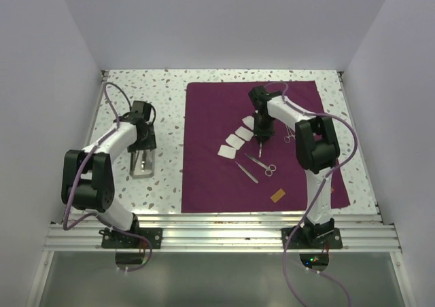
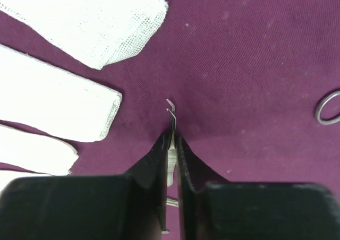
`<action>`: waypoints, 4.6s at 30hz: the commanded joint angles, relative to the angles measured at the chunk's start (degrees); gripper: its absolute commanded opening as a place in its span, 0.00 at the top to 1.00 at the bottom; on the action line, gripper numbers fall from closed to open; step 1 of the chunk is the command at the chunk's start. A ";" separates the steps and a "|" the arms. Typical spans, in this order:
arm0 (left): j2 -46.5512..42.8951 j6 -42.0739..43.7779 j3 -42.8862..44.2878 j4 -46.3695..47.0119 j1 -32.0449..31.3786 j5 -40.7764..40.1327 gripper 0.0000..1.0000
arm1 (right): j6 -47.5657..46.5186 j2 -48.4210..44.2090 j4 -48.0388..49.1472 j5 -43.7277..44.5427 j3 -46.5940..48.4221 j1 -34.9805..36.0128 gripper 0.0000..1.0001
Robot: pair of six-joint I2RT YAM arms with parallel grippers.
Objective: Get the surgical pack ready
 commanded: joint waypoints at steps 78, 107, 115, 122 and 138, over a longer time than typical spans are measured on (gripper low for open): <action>0.50 0.48 -0.49 6.59 7.78 8.88 0.58 | -19.21 3.80 9.05 1.13 10.40 -15.06 0.59; -14.61 -6.20 -1.72 8.86 -5.29 22.58 0.34 | -17.19 -3.29 3.25 3.16 12.17 -15.15 1.00; -15.41 -13.58 -5.15 24.25 -16.47 29.46 0.29 | -12.79 -15.09 2.80 -2.74 0.22 -14.36 1.00; -16.11 -13.24 -2.25 22.24 -21.23 26.91 0.27 | -13.76 -7.90 6.24 -0.63 3.79 -14.53 0.70; -10.49 -6.29 3.11 20.21 -21.23 25.94 0.26 | -15.95 6.52 7.38 4.03 14.61 -14.45 0.63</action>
